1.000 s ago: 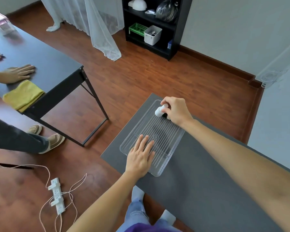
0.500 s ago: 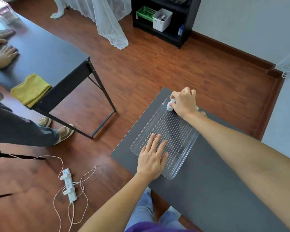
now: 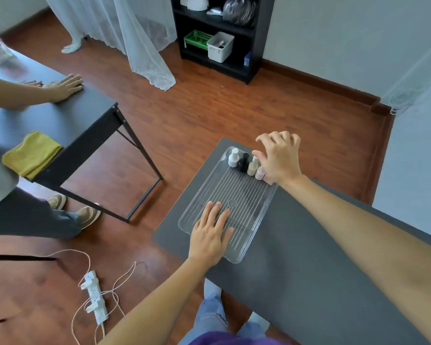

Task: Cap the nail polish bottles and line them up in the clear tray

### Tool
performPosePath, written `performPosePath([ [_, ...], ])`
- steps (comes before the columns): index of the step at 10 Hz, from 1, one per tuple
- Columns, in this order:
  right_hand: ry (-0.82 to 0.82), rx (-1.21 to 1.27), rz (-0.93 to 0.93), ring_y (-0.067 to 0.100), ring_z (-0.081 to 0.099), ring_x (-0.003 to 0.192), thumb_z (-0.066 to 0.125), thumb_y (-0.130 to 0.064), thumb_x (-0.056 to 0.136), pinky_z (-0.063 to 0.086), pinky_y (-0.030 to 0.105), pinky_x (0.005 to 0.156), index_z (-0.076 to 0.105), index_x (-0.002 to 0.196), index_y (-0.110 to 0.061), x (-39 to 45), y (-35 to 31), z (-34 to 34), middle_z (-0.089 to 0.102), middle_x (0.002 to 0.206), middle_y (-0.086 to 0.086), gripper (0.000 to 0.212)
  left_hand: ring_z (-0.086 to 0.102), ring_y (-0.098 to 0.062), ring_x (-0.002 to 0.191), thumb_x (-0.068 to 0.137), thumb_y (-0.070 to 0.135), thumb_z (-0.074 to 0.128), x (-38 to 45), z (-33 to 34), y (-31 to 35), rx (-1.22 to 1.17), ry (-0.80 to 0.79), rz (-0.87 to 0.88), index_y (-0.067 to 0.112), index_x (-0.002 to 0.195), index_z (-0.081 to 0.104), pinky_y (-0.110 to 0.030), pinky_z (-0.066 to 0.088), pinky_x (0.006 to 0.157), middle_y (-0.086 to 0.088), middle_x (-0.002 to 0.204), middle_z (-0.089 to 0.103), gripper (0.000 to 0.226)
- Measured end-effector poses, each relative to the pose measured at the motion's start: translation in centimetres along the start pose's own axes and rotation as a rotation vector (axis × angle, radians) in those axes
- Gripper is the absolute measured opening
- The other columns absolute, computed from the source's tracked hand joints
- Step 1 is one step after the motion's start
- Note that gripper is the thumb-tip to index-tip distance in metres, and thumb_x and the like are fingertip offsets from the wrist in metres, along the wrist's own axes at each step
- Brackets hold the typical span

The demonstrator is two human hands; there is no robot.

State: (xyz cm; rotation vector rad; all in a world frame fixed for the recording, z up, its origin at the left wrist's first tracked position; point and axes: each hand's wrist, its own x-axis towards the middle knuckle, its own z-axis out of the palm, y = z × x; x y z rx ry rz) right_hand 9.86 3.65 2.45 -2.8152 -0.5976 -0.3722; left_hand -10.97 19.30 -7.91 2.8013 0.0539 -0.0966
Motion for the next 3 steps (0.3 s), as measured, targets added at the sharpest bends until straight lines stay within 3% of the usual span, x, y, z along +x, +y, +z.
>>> performPosePath([
  [1, 0.022, -0.006, 0.06, 0.03, 0.057, 0.104, 0.07, -0.031, 0.085, 0.03, 0.045, 0.095, 0.067, 0.111, -0.016, -3.6, 3.7, -1.9, 0.068, 0.102, 0.003, 0.03, 0.021, -0.026, 0.152, 0.101, 0.047, 0.042, 0.1, -0.4, 0.2, 0.004, -0.025, -0.02, 0.022, 0.144, 0.049, -0.044, 0.033, 0.116, -0.003, 0.158, 0.038, 0.05],
  [3, -0.08, -0.007, 0.287, 0.03, 0.054, 0.106, 0.066, -0.029, 0.09, 0.03, 0.043, 0.098, 0.064, 0.115, -0.015, -13.5, 11.1, -4.5, 0.065, 0.108, 0.006, 0.029, 0.005, -0.026, 0.155, 0.104, 0.043, 0.035, 1.5, -1.2, 4.0, -0.033, 0.025, -0.124, 0.022, 0.144, 0.045, -0.054, 0.001, 0.122, -0.006, 0.162, 0.026, 0.046],
])
